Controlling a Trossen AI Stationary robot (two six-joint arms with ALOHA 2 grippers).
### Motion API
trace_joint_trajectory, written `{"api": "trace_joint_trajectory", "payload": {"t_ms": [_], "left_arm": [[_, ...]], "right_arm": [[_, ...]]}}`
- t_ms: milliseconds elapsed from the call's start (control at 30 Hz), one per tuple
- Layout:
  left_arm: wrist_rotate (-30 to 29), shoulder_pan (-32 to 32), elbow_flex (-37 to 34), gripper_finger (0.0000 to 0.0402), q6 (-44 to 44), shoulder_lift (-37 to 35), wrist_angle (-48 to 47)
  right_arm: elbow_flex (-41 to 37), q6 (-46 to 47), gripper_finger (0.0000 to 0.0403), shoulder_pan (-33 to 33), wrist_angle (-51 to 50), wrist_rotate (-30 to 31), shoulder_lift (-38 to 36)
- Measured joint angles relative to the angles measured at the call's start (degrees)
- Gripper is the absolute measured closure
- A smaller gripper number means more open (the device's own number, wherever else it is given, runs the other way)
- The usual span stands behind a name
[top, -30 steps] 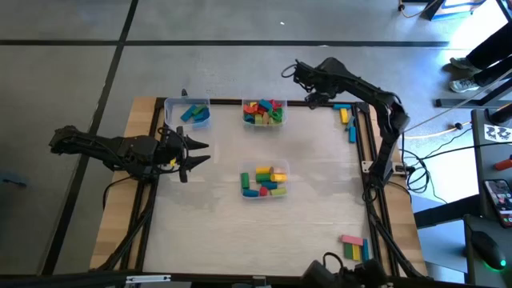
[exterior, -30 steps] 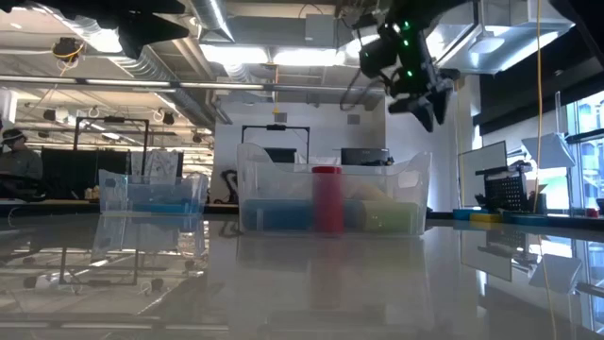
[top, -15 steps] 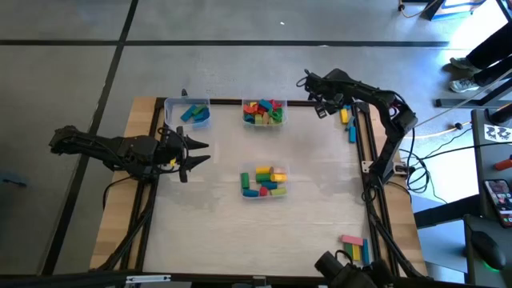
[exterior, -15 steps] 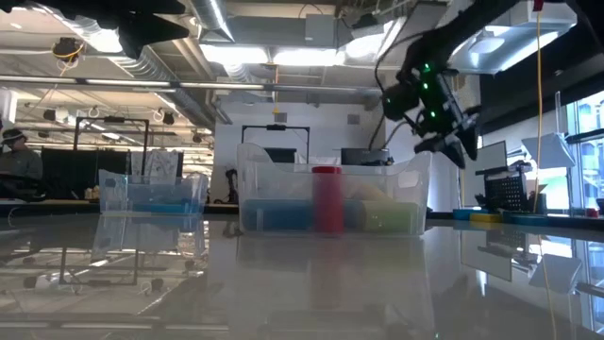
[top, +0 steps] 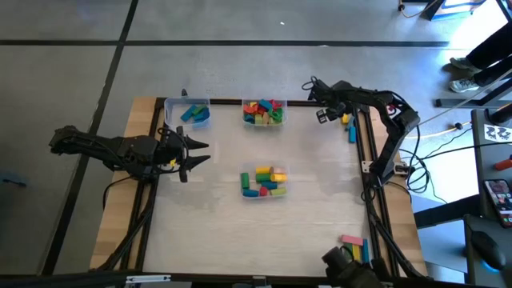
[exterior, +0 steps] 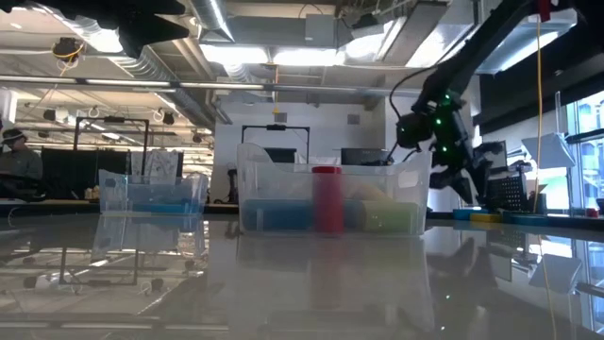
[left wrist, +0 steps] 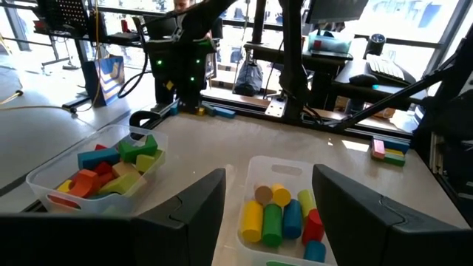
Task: Sort blocks by size
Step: Put the yellow rectangular block into the top left transparent bin
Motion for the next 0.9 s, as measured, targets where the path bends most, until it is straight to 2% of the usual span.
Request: {"api": "trace_joint_trajectory", "payload": {"t_ms": [200,367,533,667,900], "left_arm": [[0.0,0.0,0.0,0.0203,0.0,0.0,-0.5],[0.0,0.0,0.0,0.0203,0.0,0.0,-1.5],[0.0,0.0,0.0,0.0203,0.0,0.0,-1.6],[0.0,0.0,0.0,0.0203,0.0,0.1,-1.7],[0.0,0.0,0.0,0.0203,0.0,0.1,-1.7]], "right_arm": [[-3.5,-0.3,0.0288,-1.9,5.7,-1.7,0.0],[-4.0,-0.3,0.035,-2.5,7.4,1.7,0.0],[-4.0,-0.3,0.039,-2.9,10.5,2.1,1.1],[-3.8,-0.3,0.0399,-3.1,10.5,4.8,2.1],[-3.6,-0.1,0.0388,-3.1,9.9,7.4,2.0]]}}
